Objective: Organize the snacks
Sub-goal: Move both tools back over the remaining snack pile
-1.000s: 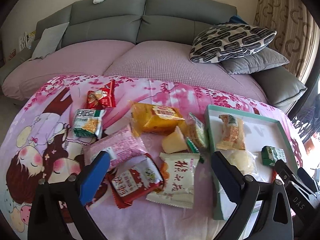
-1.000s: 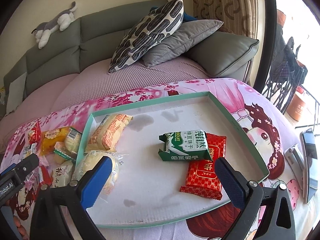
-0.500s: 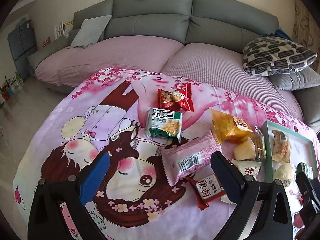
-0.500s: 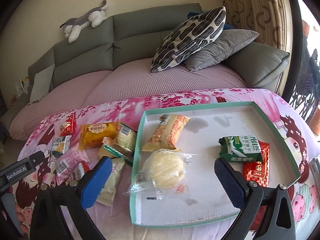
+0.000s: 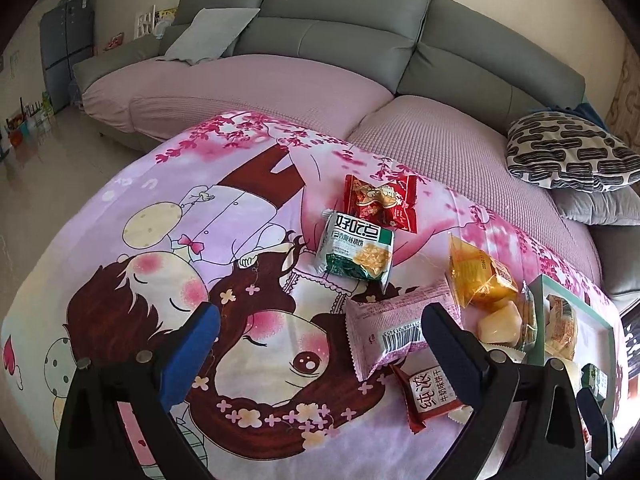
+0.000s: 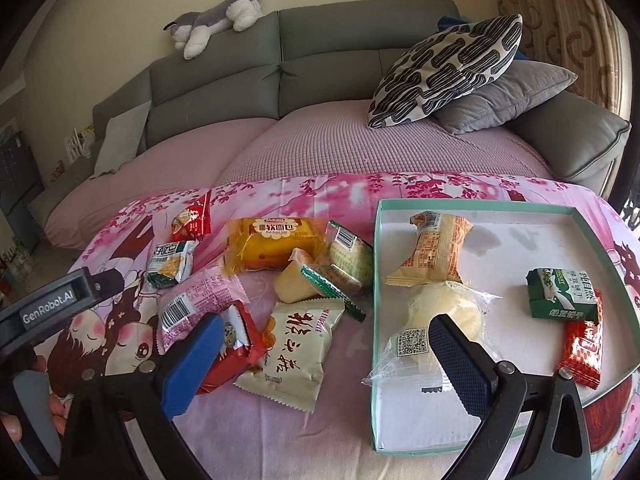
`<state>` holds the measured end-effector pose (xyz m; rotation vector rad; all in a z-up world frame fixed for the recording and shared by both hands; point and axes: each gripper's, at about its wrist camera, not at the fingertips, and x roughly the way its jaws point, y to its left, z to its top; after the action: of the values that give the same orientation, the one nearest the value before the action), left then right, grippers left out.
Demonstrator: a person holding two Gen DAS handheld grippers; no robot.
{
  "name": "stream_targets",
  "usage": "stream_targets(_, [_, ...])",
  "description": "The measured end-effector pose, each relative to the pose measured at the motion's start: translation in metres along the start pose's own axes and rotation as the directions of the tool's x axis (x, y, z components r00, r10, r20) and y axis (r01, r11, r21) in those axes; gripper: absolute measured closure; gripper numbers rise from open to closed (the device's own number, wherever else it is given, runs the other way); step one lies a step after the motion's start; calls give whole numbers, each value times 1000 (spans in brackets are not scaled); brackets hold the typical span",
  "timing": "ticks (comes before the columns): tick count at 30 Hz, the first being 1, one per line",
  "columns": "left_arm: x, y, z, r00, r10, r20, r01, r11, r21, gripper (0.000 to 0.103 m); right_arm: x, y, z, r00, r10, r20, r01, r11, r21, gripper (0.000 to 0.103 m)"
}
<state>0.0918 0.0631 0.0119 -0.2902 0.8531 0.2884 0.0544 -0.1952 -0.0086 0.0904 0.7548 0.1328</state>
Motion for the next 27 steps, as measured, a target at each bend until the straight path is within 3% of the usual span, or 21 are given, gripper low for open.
stream_targets(5, [8, 5, -2, 1000, -13, -2, 13, 1000, -16, 2, 6, 9, -2, 999, -45, -4, 45, 997, -61, 0])
stream_targets(9, [16, 1, -5, 996, -86, -39, 85, 995, -48, 2, 4, 7, -2, 999, -39, 2, 39, 998, -56, 0])
stream_targets(12, [22, -9, -10, 984, -162, -78, 158, 986, -54, 2, 0, 5, 0, 998, -66, 20, 67, 996, -55, 0])
stream_targets(19, [35, -47, -22, 958, -238, -162, 241, 971, -2, 2, -6, -12, 3, 988, -147, 37, 148, 988, -40, 0])
stream_targets(27, [50, -66, -32, 935, -262, -240, 275, 961, 23, 2, -6, -31, 4, 981, -190, 28, 191, 982, -7, 0])
